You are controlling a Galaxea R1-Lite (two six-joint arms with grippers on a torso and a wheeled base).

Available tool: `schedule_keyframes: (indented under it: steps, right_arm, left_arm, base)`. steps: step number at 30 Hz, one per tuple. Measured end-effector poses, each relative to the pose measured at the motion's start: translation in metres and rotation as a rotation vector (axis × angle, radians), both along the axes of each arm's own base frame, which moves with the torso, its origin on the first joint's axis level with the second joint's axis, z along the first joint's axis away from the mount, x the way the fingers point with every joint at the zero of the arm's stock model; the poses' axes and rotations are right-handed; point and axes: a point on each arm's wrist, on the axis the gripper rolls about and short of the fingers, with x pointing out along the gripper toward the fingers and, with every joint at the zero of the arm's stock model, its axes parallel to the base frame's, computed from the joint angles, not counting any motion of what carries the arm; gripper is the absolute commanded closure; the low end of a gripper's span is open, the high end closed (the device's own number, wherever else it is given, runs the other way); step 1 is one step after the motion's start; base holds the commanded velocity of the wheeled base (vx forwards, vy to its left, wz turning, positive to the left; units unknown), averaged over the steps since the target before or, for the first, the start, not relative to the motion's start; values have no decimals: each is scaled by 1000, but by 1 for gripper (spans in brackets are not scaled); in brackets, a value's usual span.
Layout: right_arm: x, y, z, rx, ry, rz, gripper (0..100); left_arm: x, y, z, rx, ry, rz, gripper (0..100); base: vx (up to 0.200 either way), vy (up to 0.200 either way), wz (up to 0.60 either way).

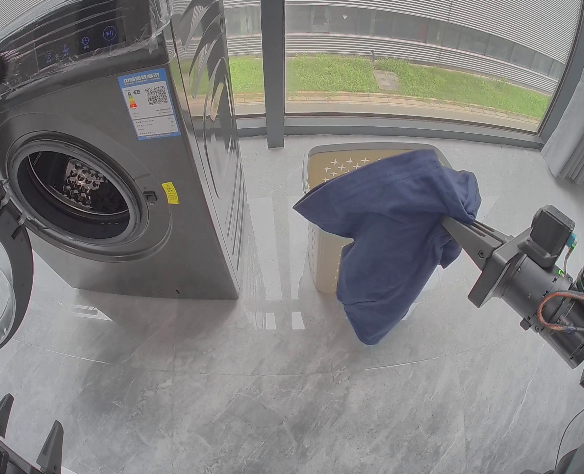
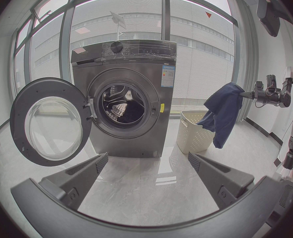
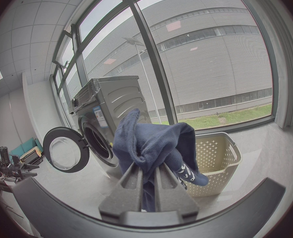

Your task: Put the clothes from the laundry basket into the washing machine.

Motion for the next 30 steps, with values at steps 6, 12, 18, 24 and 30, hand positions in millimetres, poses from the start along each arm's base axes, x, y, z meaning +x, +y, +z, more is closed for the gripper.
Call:
schedule_keyframes:
  steps: [6,12,18,24,30]
  right_arm:
    - [1,0,0,4,4,-3,100]
    - [3,2,-1,4,4,-1,100]
    - [6,5,-2,3,5,0,100]
    - [7,7,-2,5,7,6,100]
    - [8,9,-2,18,15,15,100]
  left_arm:
    - [0,0,0,1,0,1,0]
    - [0,0,0,0,0,1,0]
    - [0,0,0,-1,0,2,0]
    - [0,0,0,-4,0,3,0]
    - [0,0,0,-6,-1,3,0]
  base:
    - [0,67,0]
    - [0,200,0]
    - [0,200,0]
    - [0,200,0]
    - [0,200,0]
